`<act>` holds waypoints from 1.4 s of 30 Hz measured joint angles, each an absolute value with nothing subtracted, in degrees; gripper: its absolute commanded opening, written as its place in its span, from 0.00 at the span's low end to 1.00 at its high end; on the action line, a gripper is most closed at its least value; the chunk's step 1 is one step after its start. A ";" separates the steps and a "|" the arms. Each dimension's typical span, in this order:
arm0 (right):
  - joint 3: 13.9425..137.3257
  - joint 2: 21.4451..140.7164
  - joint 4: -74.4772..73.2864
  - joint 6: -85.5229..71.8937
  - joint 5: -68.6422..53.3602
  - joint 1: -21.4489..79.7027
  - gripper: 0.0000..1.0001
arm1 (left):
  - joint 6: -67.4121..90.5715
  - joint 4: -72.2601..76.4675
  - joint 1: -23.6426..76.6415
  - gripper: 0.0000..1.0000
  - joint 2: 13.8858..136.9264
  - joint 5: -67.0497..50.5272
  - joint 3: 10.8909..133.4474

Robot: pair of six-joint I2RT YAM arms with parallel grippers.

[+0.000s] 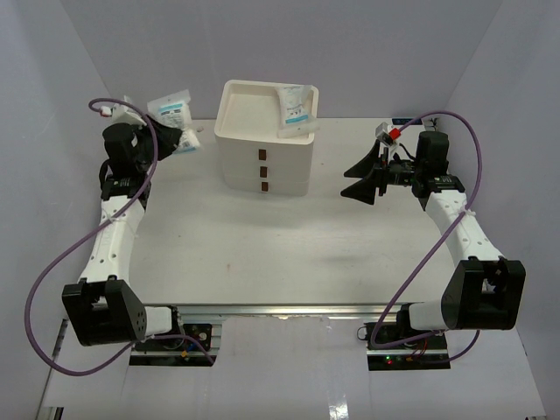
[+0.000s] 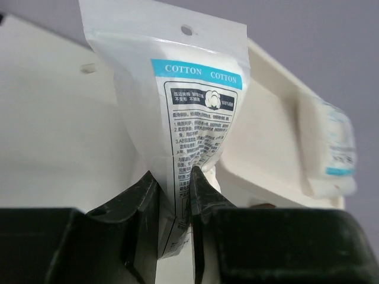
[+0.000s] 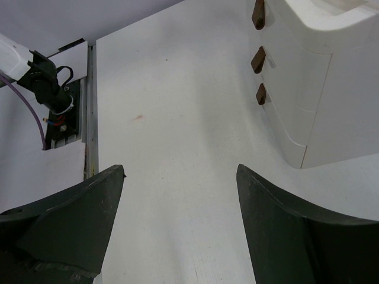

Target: Organize the makeup

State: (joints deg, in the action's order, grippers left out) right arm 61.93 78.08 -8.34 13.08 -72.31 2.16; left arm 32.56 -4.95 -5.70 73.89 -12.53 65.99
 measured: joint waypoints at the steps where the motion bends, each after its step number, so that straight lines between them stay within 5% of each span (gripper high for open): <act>1: 61.93 78.08 -8.34 13.08 -72.22 2.11 0.83 | 31.88 -4.25 -4.57 0.07 74.74 -15.00 67.46; 11: 61.91 78.10 -8.77 13.41 -71.75 1.56 0.83 | 25.29 -5.34 7.12 0.18 97.15 -29.52 91.85; 13: 61.91 78.11 -9.05 13.74 -71.53 1.40 0.83 | 24.95 -7.09 8.11 0.27 100.52 -29.99 95.49; 21: 61.91 78.26 -11.07 15.54 -69.67 1.08 0.83 | 24.45 -12.78 9.62 0.89 107.45 -28.11 102.25; 32: 61.91 78.22 -15.56 18.49 -61.14 1.08 0.87 | 23.12 -14.42 10.26 0.98 100.60 -24.56 100.55; 37: 61.91 76.67 -16.76 18.36 -53.61 -0.45 0.98 | 20.89 -11.76 10.20 0.98 86.75 -22.00 89.58; 42: 61.76 73.35 -16.69 16.57 -45.38 -2.41 0.92 | 19.53 -6.42 10.12 0.98 69.01 -21.14 72.76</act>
State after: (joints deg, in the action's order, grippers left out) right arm 61.76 73.35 -16.69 16.57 -45.38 -2.41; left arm 19.53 -6.42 10.12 69.01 -21.14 72.76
